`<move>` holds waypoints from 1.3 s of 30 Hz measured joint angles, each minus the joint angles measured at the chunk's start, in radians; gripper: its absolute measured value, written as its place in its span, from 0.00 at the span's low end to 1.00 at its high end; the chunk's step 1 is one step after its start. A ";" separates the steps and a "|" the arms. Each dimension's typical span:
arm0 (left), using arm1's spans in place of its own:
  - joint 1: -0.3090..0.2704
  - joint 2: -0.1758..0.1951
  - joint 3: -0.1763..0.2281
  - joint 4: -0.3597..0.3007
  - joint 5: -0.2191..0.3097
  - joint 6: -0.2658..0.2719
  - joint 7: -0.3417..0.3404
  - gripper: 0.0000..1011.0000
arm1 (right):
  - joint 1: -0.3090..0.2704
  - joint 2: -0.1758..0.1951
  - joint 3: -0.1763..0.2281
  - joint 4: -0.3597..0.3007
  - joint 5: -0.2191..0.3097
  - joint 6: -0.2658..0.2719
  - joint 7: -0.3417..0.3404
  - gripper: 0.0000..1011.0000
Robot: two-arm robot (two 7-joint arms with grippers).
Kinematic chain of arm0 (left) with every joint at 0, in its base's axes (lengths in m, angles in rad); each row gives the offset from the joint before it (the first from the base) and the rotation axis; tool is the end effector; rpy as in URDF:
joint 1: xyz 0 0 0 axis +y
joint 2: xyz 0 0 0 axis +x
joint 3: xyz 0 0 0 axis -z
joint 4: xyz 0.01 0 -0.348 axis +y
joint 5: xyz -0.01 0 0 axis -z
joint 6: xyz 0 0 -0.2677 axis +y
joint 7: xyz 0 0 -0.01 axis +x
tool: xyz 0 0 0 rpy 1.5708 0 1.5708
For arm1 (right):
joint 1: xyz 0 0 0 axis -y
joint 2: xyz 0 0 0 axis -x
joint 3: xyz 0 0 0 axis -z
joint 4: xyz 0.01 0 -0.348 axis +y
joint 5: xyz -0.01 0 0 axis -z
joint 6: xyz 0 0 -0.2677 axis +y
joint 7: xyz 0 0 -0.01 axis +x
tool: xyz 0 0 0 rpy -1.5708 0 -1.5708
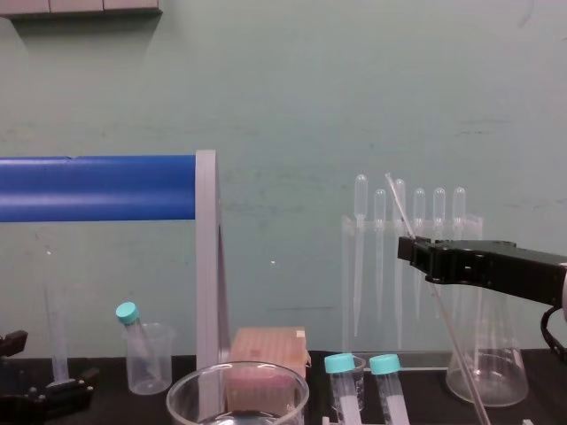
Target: Hold the thermometer with one hand and immerse one end into the beaker, then reinsert it into the test tube rack.
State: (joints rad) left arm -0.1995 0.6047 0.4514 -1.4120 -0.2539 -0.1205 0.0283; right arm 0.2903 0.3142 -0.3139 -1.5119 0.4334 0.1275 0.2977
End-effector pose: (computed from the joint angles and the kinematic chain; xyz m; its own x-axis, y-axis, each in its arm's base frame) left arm 0.3287 0.1265 -0.3412 0.2923 0.8803 0.3737 -0.9553 0.2873 0.0703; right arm 0.3710 -0.0314 -0.2905 0.5519 -0.8325 -0.0485 0.8338 0.5519 0.0147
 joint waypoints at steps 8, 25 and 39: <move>0.000 0.000 0.000 0.000 0.000 0.000 0.000 1.00 | 0.000 0.000 0.000 0.000 0.000 0.000 0.000 0.06; 0.000 0.000 0.000 0.000 0.000 0.000 0.000 1.00 | -0.010 0.001 0.012 -0.010 0.009 -0.031 0.010 0.06; 0.000 0.000 0.000 0.000 0.000 0.000 0.000 1.00 | -0.034 0.019 0.079 -0.103 0.121 -0.116 0.063 0.06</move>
State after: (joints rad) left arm -0.1995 0.6047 0.4514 -1.4120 -0.2539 -0.1205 0.0283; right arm 0.2562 0.3333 -0.2354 -1.6152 0.5548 0.0115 0.3610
